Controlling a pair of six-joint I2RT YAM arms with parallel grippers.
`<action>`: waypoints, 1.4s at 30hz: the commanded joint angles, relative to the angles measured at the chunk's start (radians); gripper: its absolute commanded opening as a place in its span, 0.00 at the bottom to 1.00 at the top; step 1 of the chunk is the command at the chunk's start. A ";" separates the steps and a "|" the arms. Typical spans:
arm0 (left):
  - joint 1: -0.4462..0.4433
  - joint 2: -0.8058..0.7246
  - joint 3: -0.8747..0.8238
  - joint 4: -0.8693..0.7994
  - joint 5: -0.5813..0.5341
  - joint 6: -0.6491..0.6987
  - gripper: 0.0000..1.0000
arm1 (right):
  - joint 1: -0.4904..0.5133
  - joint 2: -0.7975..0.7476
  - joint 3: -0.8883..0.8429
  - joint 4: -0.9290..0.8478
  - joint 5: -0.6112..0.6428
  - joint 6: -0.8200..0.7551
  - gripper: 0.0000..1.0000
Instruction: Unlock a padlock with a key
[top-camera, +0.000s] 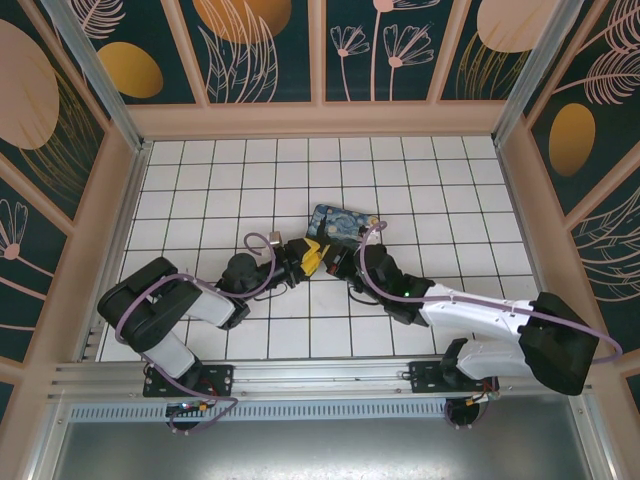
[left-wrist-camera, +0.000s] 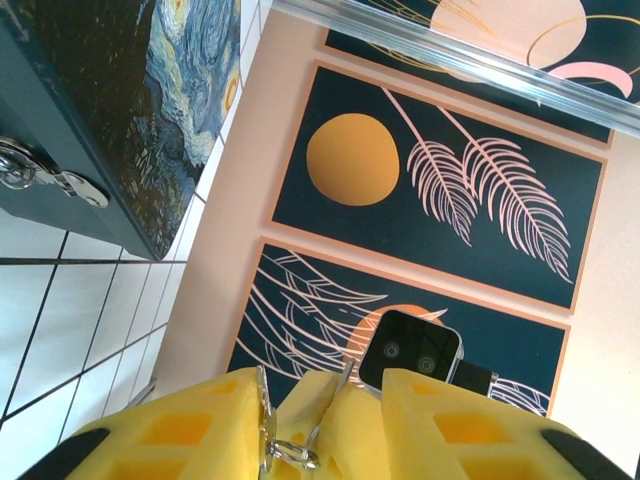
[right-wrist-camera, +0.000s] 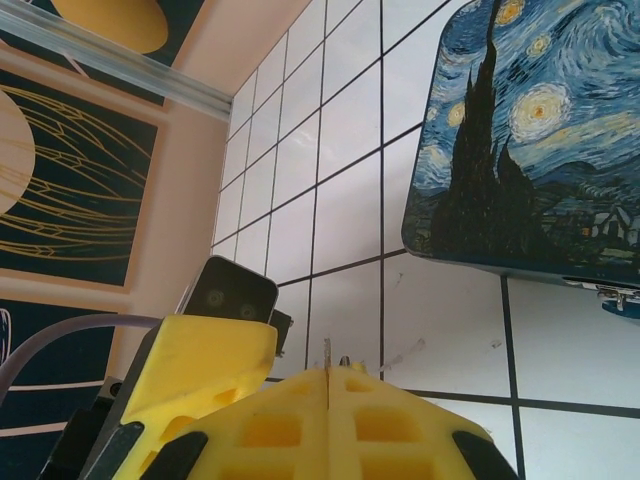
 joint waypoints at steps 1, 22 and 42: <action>-0.007 0.017 -0.010 0.043 -0.010 0.020 0.35 | -0.007 -0.030 -0.016 0.020 0.025 0.010 0.00; -0.007 0.029 0.000 0.041 -0.009 0.047 0.00 | -0.008 -0.019 -0.017 0.042 0.008 0.002 0.00; -0.007 -0.231 0.152 -0.447 -0.021 0.939 0.00 | -0.066 -0.279 -0.195 0.191 -0.082 -0.118 0.43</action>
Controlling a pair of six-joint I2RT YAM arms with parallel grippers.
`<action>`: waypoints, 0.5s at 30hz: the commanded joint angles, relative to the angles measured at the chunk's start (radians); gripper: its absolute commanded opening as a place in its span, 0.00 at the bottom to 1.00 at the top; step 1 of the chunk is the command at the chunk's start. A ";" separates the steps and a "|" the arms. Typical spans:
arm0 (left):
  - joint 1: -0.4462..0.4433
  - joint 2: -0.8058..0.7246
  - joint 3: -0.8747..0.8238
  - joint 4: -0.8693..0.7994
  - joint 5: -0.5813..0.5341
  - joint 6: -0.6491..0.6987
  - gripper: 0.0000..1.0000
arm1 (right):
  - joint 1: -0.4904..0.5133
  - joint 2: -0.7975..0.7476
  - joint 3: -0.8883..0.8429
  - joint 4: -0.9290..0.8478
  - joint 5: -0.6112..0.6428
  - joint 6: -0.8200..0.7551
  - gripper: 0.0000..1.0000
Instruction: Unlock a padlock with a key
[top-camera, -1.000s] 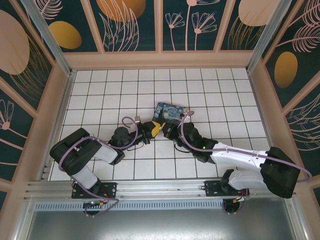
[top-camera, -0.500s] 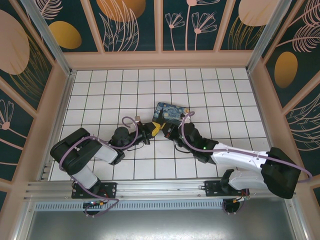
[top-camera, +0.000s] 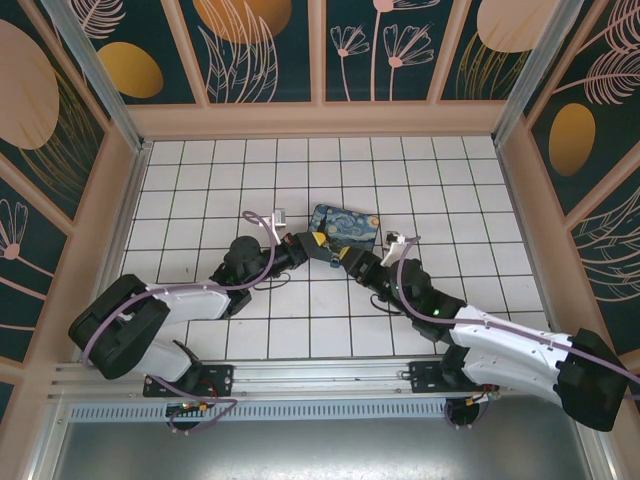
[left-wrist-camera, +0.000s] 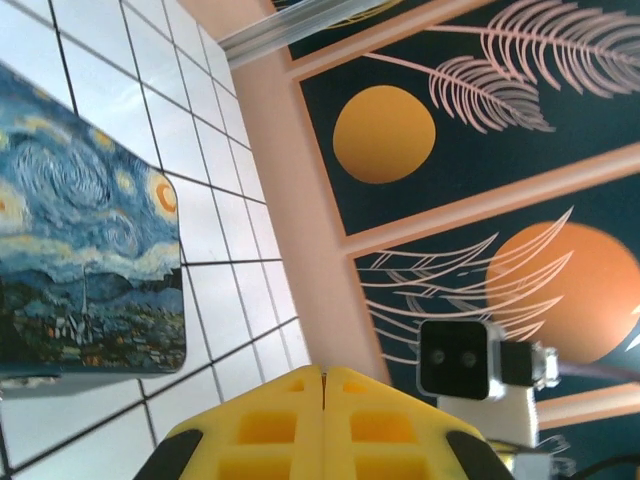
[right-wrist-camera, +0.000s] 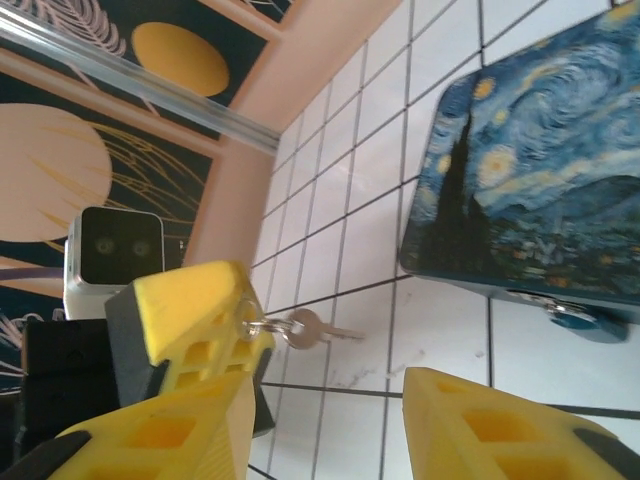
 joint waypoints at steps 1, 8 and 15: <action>-0.007 -0.035 0.015 -0.071 -0.016 0.213 0.00 | -0.017 0.016 -0.001 0.141 -0.054 -0.060 0.43; -0.007 -0.044 -0.006 0.010 -0.014 0.181 0.00 | -0.043 0.099 0.001 0.298 -0.117 -0.036 0.43; -0.008 -0.057 -0.023 0.072 -0.016 0.113 0.00 | -0.043 0.173 -0.001 0.413 -0.136 -0.011 0.40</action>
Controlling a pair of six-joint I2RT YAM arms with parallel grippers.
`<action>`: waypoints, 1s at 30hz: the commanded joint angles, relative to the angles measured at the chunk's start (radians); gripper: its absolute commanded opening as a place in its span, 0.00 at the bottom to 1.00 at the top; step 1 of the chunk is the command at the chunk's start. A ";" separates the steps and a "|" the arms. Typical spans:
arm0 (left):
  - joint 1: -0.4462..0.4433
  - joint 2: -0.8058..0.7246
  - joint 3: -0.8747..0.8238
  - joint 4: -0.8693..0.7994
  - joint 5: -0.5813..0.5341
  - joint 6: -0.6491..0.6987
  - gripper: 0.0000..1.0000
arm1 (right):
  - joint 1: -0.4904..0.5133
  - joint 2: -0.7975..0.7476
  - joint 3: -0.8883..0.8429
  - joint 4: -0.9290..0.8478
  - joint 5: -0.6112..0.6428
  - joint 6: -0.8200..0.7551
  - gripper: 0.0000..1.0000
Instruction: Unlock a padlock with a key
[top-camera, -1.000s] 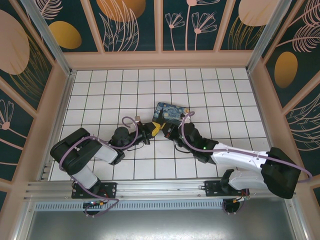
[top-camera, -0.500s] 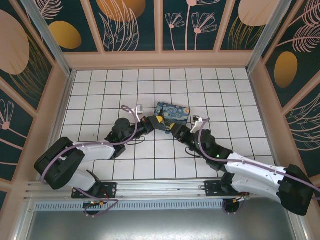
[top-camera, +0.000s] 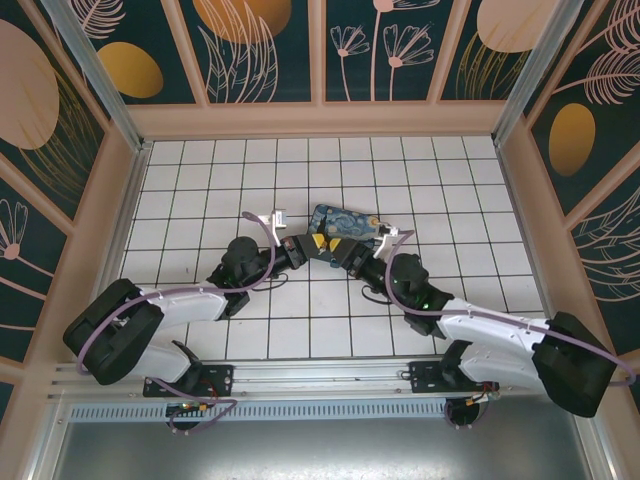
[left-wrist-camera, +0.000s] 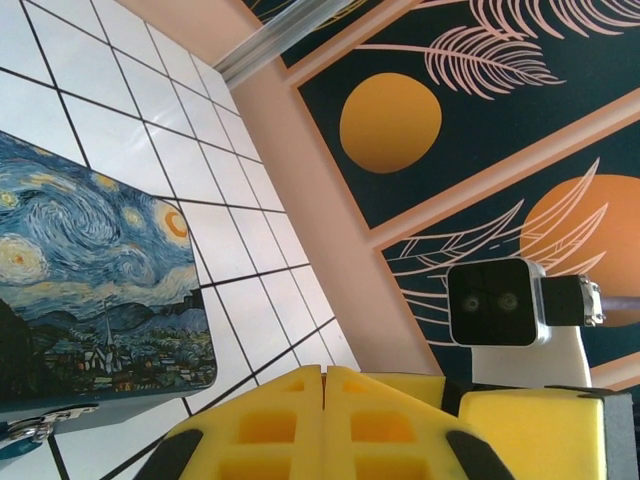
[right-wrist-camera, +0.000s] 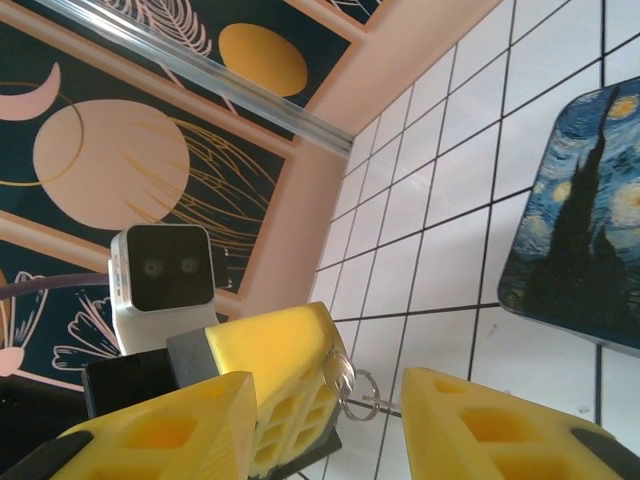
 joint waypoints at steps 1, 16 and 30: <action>-0.007 -0.035 -0.012 0.075 -0.015 -0.026 0.00 | -0.006 0.026 -0.003 0.130 -0.030 0.010 0.39; -0.017 -0.050 -0.031 0.115 -0.049 -0.087 0.00 | -0.006 0.145 -0.004 0.293 -0.048 0.056 0.30; -0.037 -0.022 -0.034 0.157 -0.082 -0.126 0.00 | -0.006 0.199 -0.001 0.373 -0.076 0.081 0.24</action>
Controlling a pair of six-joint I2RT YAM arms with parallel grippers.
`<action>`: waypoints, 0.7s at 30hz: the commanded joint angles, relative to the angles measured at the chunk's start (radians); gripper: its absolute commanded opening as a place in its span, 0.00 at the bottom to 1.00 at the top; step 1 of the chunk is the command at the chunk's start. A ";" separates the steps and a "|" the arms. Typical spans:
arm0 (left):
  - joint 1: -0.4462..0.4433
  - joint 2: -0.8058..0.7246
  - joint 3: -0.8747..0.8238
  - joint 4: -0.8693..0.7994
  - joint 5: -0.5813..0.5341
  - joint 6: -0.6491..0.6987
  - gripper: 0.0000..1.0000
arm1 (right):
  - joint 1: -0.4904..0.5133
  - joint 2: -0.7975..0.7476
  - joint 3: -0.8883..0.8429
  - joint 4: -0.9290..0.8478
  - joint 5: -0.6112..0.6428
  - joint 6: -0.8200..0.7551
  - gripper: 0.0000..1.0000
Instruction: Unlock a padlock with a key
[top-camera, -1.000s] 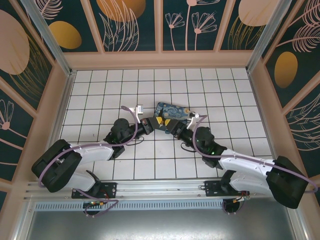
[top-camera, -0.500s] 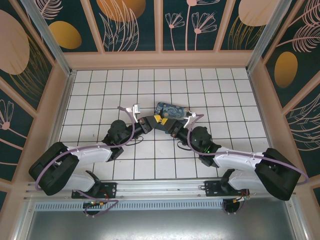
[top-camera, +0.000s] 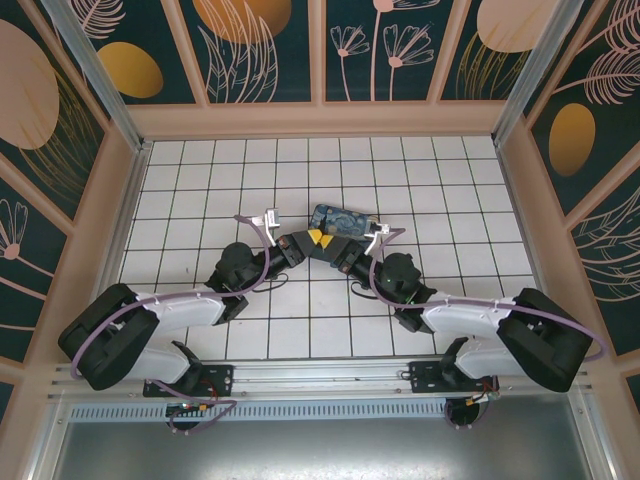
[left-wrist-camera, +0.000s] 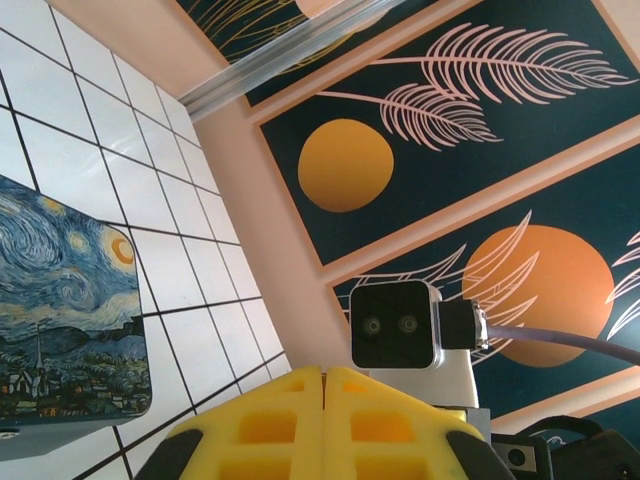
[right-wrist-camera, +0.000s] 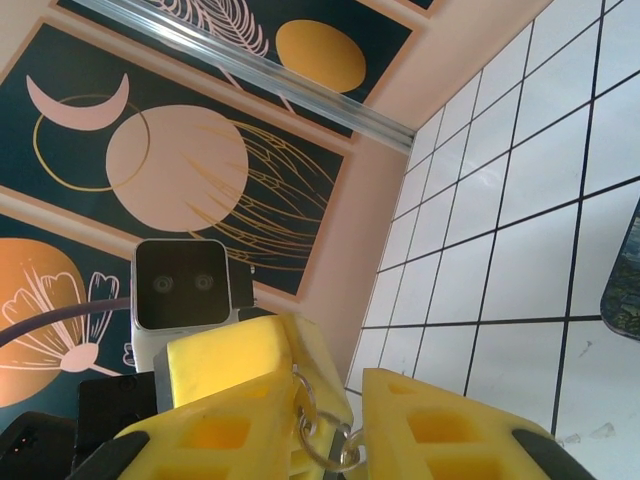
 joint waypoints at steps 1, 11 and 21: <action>-0.012 0.011 -0.007 0.063 -0.013 -0.015 0.00 | -0.006 0.011 -0.001 0.079 -0.019 0.018 0.24; -0.040 0.035 -0.020 0.108 -0.039 -0.043 0.00 | -0.007 0.028 0.016 0.087 -0.006 0.025 0.07; -0.046 -0.051 -0.022 -0.053 -0.126 -0.058 0.67 | -0.038 -0.070 -0.065 0.033 -0.012 0.031 0.00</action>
